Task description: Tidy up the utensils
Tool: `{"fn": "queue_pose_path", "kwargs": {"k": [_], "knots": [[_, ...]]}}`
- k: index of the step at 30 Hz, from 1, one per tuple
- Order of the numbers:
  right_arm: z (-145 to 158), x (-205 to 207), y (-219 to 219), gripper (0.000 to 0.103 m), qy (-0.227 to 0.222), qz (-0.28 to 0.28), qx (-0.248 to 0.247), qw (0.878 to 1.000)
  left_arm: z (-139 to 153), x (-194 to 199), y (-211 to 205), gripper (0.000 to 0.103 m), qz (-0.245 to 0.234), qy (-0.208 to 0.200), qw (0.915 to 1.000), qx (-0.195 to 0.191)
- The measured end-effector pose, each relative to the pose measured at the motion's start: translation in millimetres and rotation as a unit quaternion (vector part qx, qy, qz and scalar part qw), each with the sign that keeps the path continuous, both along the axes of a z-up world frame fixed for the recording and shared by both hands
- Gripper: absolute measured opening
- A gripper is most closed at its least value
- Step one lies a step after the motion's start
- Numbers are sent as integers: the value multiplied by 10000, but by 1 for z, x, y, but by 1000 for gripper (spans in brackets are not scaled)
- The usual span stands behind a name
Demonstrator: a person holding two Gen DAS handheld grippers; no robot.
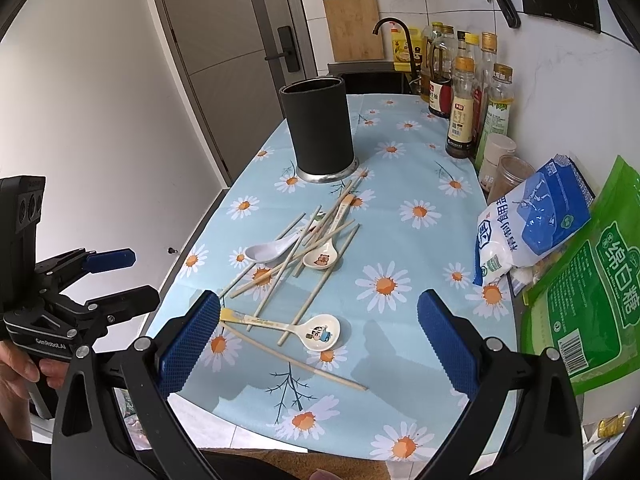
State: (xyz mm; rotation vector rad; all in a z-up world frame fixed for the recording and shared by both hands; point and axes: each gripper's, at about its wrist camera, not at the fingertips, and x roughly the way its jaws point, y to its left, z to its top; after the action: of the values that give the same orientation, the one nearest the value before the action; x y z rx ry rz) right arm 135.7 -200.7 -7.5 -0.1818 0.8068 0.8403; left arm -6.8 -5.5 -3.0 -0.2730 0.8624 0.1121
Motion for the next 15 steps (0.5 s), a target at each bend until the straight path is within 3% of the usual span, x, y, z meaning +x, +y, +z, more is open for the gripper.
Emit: {"fn": "queue_pose_path", "kwargs": {"k": [15], "knots": [[-2,2,-5,98,76,-48,-59,9999,-1,2,-3,96,-35,50,10000,-53]]}}
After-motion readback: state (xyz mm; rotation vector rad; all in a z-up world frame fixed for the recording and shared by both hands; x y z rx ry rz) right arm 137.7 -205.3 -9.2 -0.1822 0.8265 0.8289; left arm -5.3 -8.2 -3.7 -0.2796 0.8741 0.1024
